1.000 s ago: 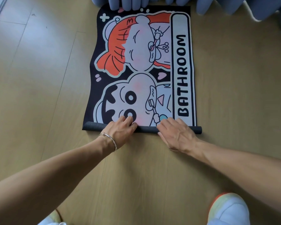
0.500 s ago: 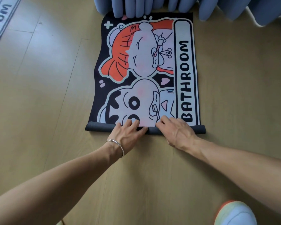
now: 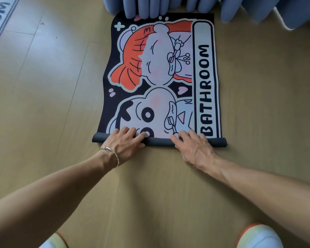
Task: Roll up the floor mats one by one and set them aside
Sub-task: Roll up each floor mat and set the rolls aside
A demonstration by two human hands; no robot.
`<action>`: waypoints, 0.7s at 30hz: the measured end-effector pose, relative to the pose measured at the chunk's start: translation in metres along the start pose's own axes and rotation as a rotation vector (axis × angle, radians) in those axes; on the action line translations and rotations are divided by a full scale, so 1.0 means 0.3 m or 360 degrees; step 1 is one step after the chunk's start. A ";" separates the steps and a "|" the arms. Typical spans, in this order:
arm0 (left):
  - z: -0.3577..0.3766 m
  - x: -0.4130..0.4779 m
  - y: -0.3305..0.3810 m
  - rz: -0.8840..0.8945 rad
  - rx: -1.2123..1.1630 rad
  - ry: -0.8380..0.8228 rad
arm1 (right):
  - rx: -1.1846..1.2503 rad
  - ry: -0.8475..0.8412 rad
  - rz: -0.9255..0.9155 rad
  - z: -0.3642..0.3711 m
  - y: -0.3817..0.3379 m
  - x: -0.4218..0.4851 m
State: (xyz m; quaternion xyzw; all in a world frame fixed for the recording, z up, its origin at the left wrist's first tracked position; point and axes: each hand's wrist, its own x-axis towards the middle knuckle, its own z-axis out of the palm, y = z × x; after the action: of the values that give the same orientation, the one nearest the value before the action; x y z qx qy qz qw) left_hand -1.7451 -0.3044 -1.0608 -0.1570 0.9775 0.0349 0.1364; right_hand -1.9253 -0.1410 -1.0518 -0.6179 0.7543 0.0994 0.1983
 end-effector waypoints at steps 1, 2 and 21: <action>0.010 -0.012 -0.012 0.0026 0.0020 0.0005 | 0.0009 -0.0001 -0.0003 0.000 0.000 0.000; 0.012 -0.021 -0.016 0.0034 0.0003 -0.0037 | 0.0017 -0.0004 -0.0007 -0.001 0.001 0.001; 0.035 -0.103 0.209 0.0057 -0.0028 0.0099 | -0.0028 -0.0025 -0.0181 0.012 0.002 -0.069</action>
State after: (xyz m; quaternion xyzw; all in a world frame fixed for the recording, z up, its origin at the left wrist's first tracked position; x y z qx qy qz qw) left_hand -1.7340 -0.2346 -1.0605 -0.1416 0.9836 0.0409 0.1039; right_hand -1.9221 -0.1211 -1.0463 -0.6607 0.7155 0.0995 0.2041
